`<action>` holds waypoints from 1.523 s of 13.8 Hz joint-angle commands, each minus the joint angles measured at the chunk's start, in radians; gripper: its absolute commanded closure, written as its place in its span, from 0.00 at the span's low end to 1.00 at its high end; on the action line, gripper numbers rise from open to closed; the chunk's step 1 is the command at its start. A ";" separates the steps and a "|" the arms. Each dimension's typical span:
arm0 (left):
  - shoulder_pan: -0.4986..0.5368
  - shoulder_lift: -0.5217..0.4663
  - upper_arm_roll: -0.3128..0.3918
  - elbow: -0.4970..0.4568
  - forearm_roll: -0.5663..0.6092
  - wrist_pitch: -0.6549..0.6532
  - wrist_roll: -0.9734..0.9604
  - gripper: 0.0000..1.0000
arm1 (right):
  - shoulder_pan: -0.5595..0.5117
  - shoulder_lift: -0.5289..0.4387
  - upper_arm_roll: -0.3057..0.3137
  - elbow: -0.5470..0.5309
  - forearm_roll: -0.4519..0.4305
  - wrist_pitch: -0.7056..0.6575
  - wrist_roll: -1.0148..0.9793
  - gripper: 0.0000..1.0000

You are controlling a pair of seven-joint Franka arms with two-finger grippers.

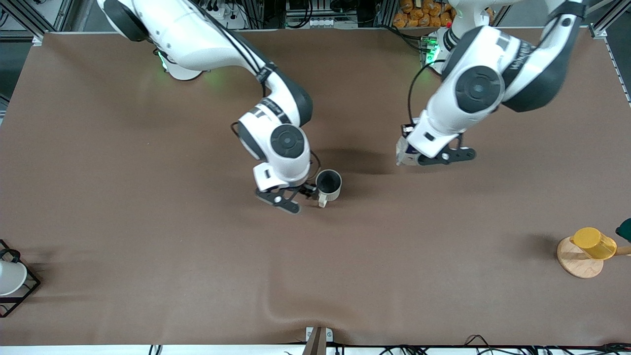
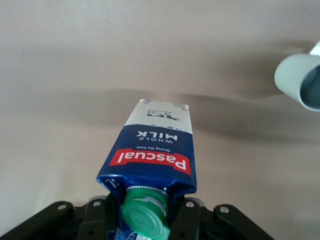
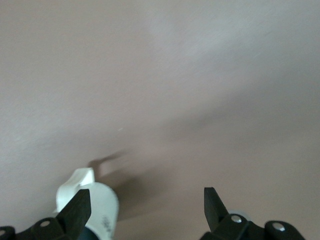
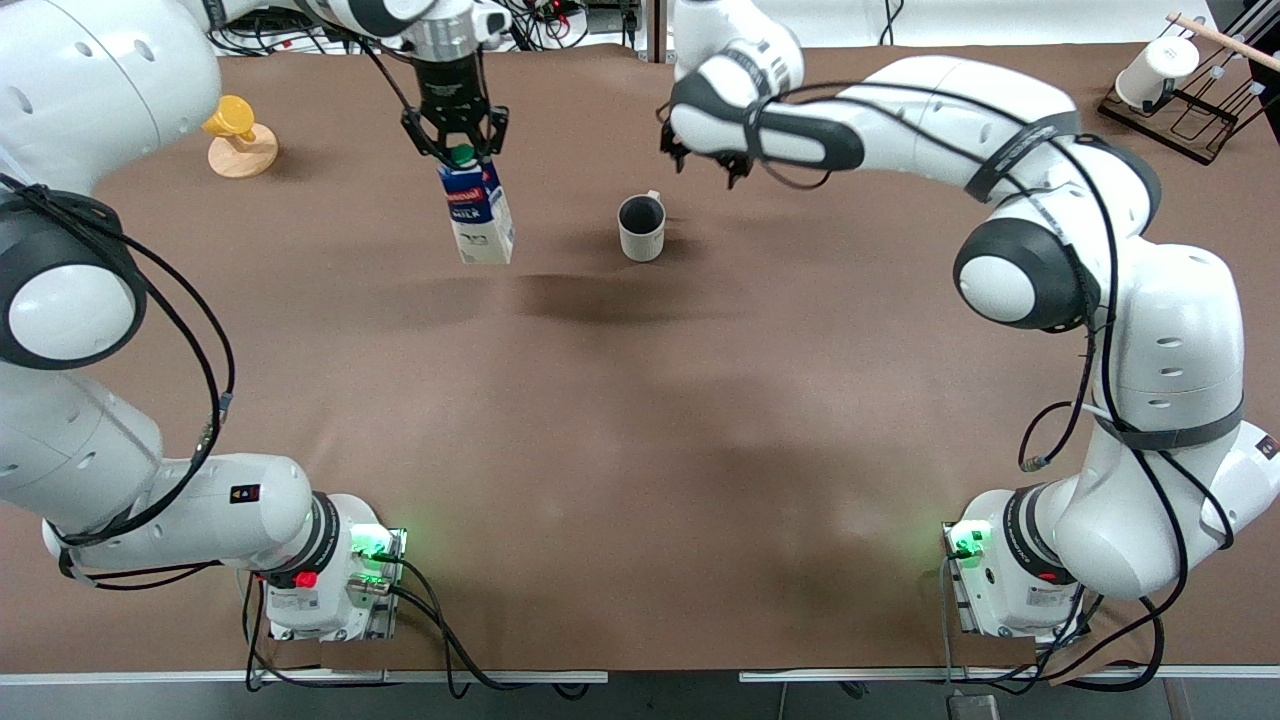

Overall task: Place milk next to cup
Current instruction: 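Set the mug down, release it, and withdraw the right gripper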

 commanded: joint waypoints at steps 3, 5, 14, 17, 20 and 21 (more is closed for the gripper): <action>-0.147 0.062 -0.002 0.035 -0.008 0.004 -0.116 0.62 | -0.150 -0.114 0.021 0.035 0.096 -0.226 -0.295 0.00; -0.225 0.125 -0.002 0.091 -0.005 0.007 -0.205 0.62 | -0.222 -0.169 0.016 0.029 0.096 -0.346 -0.440 0.00; -0.434 0.392 0.011 0.285 0.055 0.120 -0.436 0.62 | -0.656 -0.395 0.004 -0.012 0.084 -0.549 -1.207 0.00; -0.434 0.409 0.011 0.283 0.092 0.156 -0.439 0.62 | -0.771 -0.474 0.004 -0.044 0.093 -0.575 -1.319 0.00; -0.428 0.407 0.011 0.282 0.138 0.156 -0.433 0.62 | -0.848 -0.538 0.004 -0.061 0.096 -0.596 -1.387 0.00; -0.431 0.407 0.012 0.282 0.142 0.156 -0.434 0.62 | -0.848 -0.539 -0.008 -0.060 0.095 -0.599 -1.426 0.00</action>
